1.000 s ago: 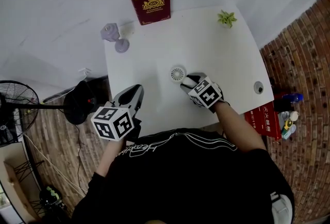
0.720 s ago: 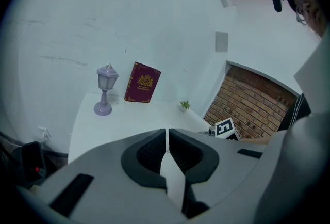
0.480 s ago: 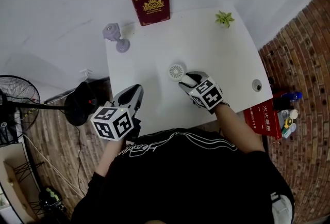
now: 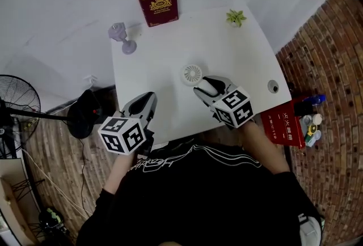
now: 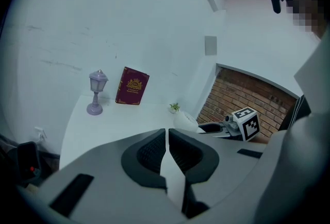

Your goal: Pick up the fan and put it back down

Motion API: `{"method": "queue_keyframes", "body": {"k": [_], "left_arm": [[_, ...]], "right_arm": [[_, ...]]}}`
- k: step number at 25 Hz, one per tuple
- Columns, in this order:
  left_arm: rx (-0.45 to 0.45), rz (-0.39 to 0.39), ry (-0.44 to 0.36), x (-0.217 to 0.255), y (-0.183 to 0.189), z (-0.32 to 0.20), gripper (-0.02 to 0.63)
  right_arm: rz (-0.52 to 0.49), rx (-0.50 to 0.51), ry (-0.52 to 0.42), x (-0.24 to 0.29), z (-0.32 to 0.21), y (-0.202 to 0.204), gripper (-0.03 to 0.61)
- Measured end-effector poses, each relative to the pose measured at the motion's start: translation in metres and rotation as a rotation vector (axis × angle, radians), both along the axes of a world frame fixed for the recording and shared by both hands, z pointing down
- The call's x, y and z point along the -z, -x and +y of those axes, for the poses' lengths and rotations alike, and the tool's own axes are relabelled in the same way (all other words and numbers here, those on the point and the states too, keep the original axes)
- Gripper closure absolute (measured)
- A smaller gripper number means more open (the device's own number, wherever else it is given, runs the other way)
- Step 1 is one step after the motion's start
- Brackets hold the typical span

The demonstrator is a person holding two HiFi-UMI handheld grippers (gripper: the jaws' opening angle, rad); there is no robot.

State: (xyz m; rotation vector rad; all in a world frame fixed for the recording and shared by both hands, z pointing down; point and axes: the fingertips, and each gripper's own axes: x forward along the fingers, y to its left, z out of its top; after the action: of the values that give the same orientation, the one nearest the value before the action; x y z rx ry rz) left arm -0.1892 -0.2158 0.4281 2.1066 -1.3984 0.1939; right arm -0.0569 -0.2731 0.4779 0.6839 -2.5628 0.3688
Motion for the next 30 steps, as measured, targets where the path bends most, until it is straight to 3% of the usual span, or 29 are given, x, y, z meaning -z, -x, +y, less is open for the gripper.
{"method": "queue_keyframes", "body": {"k": [8,14,30], "left_arm": [[-0.03,0.012,-0.044,0.02,-0.033,0.019,0.571],[-0.089,0.008,-0.067,0.028,-0.062,0.026,0.571],[-0.174,-0.002,-0.032,0.01,-0.107,0.039,0.571]], "right_arm": [[-0.121,-0.013,-0.006,0.051,0.038,-0.035,0.386],[-0.117,-0.042,-0.091,0.069,0.056,-0.059,0.386],[-0.13,-0.15,-0.094,0.061,0.07,-0.099,0.385]]}}
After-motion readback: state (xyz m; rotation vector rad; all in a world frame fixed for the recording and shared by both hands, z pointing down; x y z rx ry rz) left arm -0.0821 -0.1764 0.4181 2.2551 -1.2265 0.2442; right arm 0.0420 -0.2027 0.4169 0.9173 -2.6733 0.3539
